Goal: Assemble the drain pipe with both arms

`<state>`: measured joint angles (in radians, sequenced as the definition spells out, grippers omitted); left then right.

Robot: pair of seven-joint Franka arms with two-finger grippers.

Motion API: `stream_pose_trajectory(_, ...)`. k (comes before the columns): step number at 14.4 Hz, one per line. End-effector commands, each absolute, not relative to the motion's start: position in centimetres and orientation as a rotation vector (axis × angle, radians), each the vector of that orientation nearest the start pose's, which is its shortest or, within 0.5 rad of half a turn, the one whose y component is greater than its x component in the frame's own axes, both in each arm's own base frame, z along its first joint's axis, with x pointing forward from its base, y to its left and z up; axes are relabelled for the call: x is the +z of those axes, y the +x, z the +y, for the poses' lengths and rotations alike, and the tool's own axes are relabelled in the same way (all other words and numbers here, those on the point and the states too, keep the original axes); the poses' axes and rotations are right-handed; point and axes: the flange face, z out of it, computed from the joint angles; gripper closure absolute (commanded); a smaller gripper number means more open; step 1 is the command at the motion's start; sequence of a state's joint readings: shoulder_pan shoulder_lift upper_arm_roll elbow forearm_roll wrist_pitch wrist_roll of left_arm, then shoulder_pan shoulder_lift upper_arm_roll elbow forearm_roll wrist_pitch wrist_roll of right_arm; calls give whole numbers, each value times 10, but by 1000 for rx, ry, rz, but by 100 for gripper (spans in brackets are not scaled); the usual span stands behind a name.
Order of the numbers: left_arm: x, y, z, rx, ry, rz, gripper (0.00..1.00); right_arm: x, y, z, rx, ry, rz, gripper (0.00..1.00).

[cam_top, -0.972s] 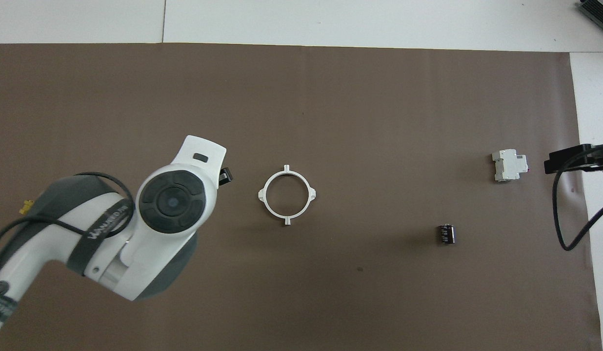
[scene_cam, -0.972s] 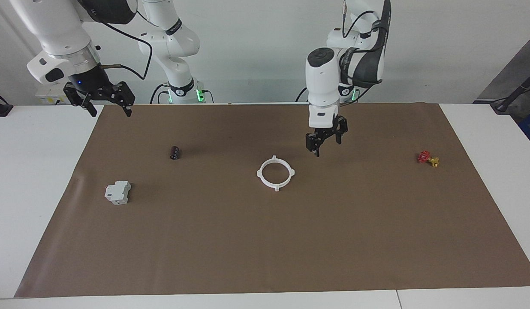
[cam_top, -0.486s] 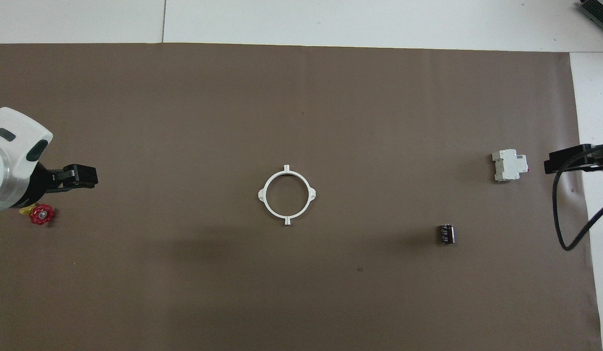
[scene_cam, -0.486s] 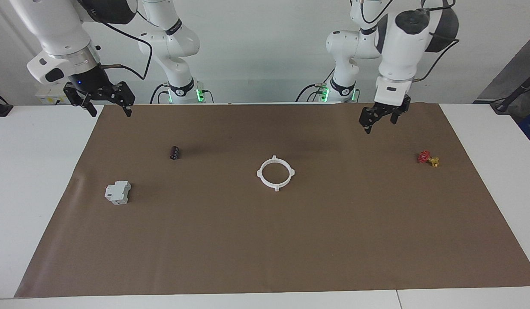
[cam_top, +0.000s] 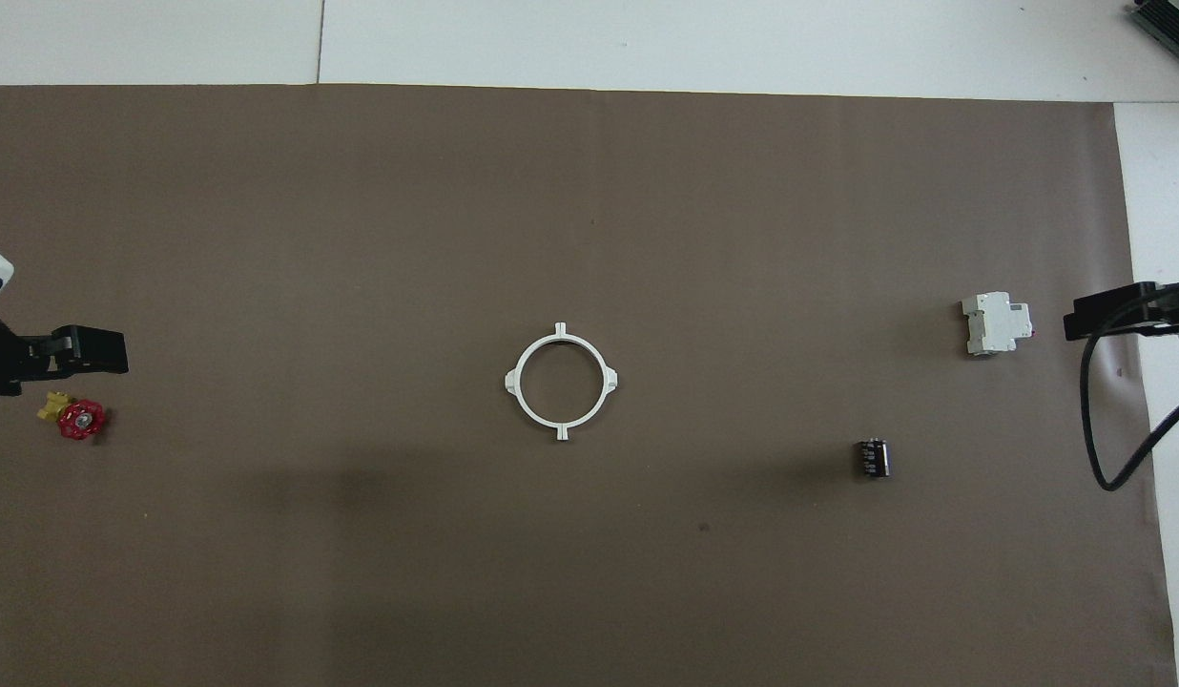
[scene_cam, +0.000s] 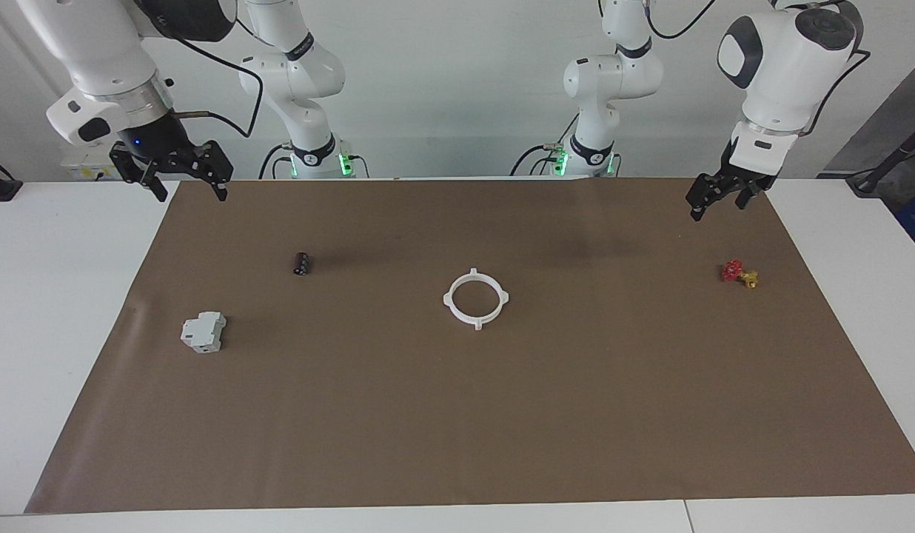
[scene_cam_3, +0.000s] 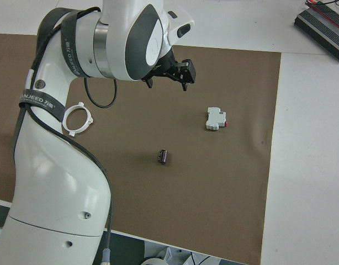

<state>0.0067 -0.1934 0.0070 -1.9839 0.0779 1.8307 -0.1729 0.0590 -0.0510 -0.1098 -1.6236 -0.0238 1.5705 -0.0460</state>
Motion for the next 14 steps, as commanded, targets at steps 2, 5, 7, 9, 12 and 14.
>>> stream_pose_trajectory(2,569,514,15,-121,-3081,-248,0,628,538,-32,25,-3145,39,0)
stream_pose_trajectory(5,596,519,4,-170,-3081,-224,0,628,537,-32,22,-3143,38,0)
stream_pose_trajectory(7,616,513,4,-118,-3082,-226,0,628,537,-32,22,-3143,38,0)
stream_pose_trajectory(9,623,508,2,-113,-3080,-218,0,628,538,-32,25,-3144,38,0)
stream_pose_trajectory(12,617,510,-1,-96,-3085,-199,0,628,538,-32,25,-3144,38,0)
stream_pose_trajectory(14,609,512,-1,-67,-3090,-197,0,628,538,-32,25,-3144,38,0)
